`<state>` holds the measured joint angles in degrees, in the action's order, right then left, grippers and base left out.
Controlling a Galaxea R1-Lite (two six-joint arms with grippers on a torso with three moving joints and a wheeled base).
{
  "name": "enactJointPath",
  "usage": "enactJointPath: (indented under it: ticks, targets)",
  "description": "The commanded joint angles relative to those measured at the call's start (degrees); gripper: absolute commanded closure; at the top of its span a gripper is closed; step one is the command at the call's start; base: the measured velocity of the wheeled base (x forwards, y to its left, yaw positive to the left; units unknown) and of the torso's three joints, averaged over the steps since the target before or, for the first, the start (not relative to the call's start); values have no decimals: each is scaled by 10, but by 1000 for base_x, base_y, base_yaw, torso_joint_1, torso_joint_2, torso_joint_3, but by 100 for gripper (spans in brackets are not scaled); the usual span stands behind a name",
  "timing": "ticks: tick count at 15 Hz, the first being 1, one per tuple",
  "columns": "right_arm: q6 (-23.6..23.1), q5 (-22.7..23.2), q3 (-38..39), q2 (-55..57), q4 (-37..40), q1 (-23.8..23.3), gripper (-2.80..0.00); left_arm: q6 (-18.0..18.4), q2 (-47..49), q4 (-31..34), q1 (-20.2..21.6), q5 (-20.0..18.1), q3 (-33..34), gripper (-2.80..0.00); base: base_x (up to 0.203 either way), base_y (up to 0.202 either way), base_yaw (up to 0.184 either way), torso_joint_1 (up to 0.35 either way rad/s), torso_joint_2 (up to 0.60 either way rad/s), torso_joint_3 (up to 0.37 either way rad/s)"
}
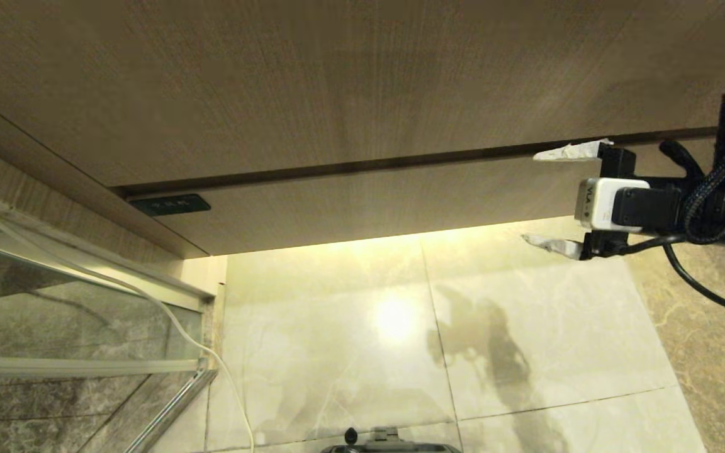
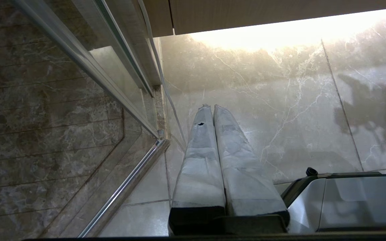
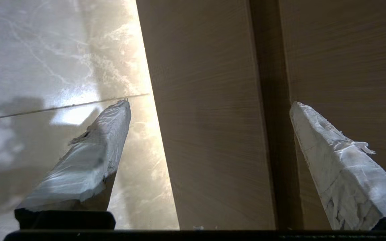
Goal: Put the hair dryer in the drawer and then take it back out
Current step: Pull open the drawer
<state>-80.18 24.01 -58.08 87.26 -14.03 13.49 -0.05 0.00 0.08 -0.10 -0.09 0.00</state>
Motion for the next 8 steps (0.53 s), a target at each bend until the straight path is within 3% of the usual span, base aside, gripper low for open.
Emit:
enactJointPath:
  ticks: [1, 5, 8]
  targets:
    - [-4, -3, -53, 30, 58, -2, -280, 0, 0, 0, 0, 0, 0, 0, 0, 0, 0, 0, 0, 0]
    - [0, -35, -123, 56, 142, -4, -280, 0, 0, 0, 0, 0, 0, 0, 0, 0, 0, 0, 0, 0]
    - [2, -50, -133, 71, 150, -3, -280, 0, 0, 0, 0, 0, 0, 0, 0, 0, 0, 0, 0, 0]
